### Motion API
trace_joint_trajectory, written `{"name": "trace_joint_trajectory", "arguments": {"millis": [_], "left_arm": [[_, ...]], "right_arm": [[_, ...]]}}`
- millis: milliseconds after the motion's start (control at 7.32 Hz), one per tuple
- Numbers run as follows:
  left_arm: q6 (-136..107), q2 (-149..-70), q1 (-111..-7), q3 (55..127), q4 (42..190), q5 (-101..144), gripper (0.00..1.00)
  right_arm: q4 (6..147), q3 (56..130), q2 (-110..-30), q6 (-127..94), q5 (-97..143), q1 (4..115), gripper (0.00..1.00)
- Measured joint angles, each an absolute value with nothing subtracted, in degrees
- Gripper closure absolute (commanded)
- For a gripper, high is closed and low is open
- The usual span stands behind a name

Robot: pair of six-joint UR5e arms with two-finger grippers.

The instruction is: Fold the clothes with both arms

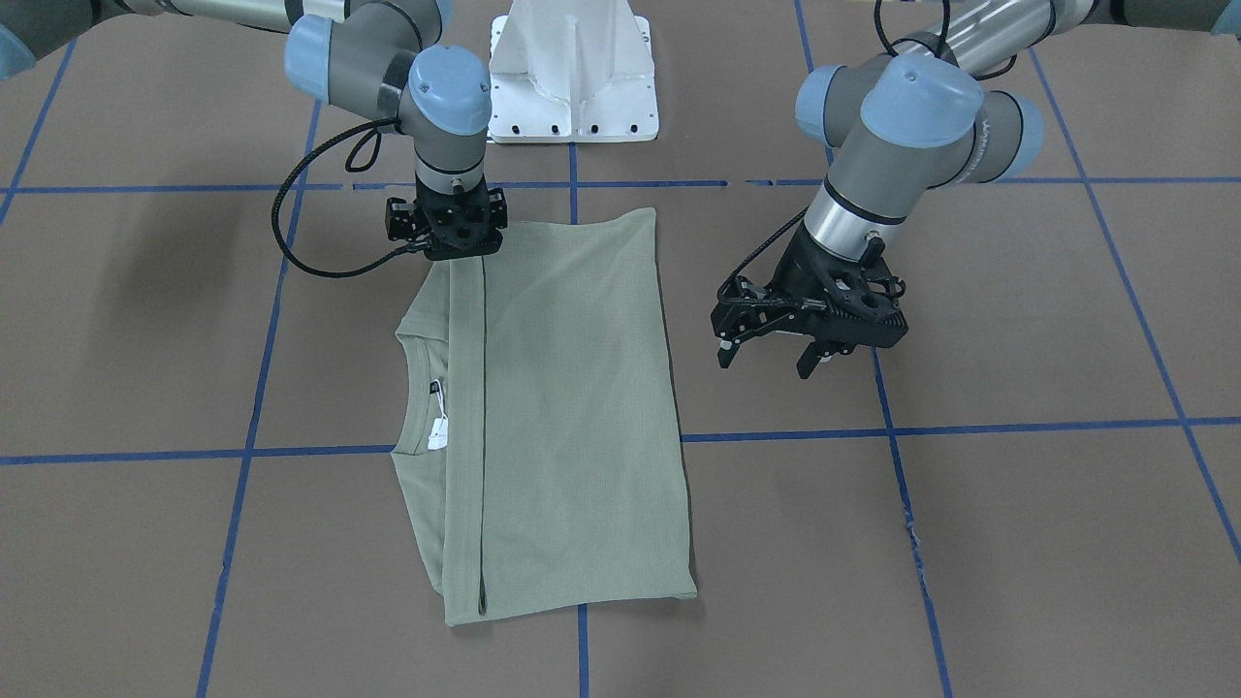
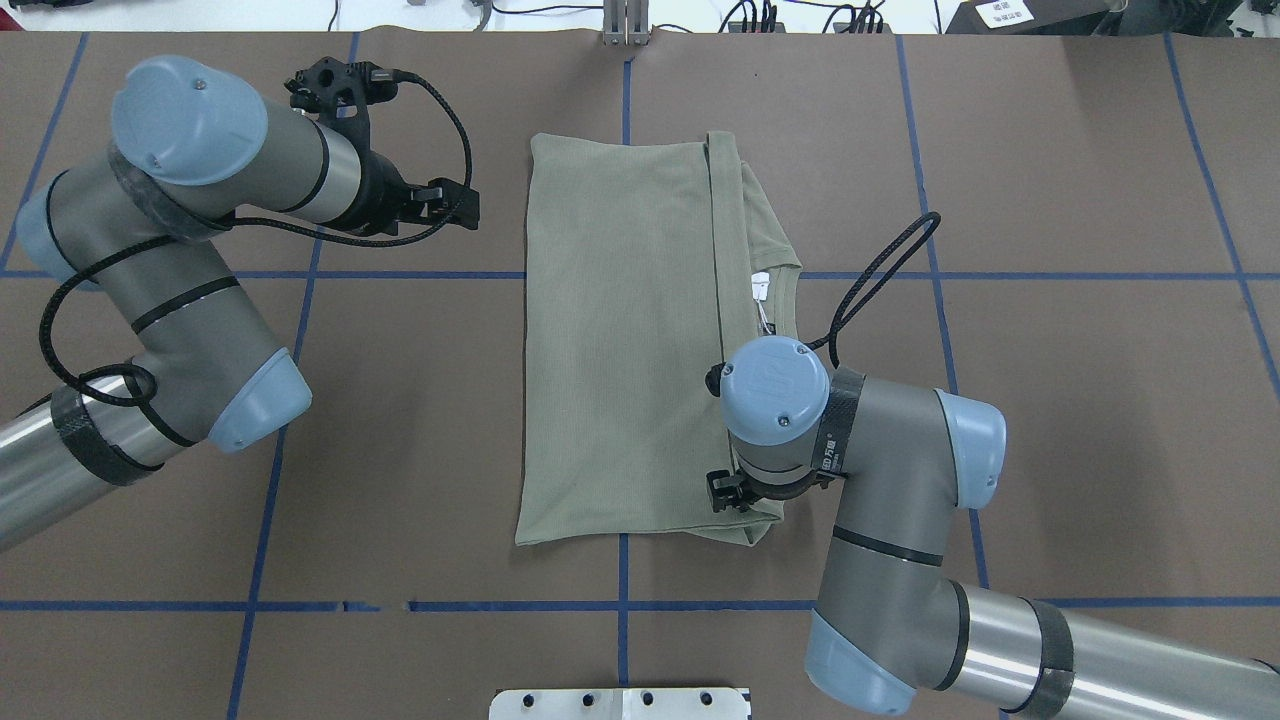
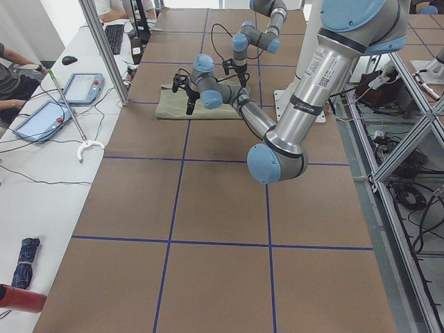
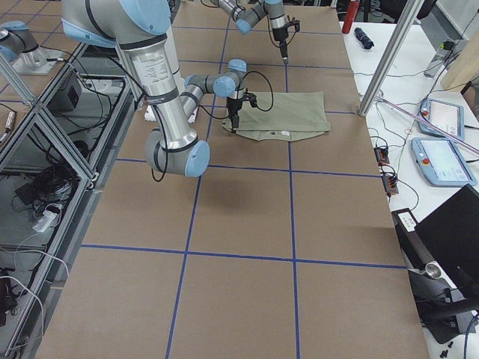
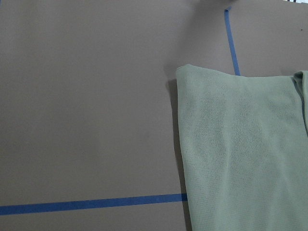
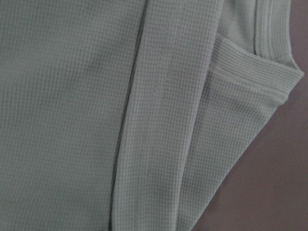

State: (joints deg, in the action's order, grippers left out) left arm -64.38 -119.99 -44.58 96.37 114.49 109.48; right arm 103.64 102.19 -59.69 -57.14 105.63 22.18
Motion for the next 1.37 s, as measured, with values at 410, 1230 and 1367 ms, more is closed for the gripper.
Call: {"name": "trace_joint_trajectory", "arguments": {"millis": [410, 1230, 1367], "left_arm": [[-64.7, -120.1, -44.5, 96.4, 114.6, 109.5, 0.01], [-64.5, -120.3, -44.3, 96.3, 114.8, 109.5, 0.01], [-64.3, -120.2, -44.3, 96.2, 115.0, 109.5, 0.01]], "right_arm": [[104.0, 102.4, -61.2, -56.6, 105.6, 22.9, 0.00], [103.6, 109.6, -66.4, -50.6, 105.6, 27.7, 0.00], [103.5, 108.3, -63.5, -50.3, 105.5, 28.5, 0.00]]}}
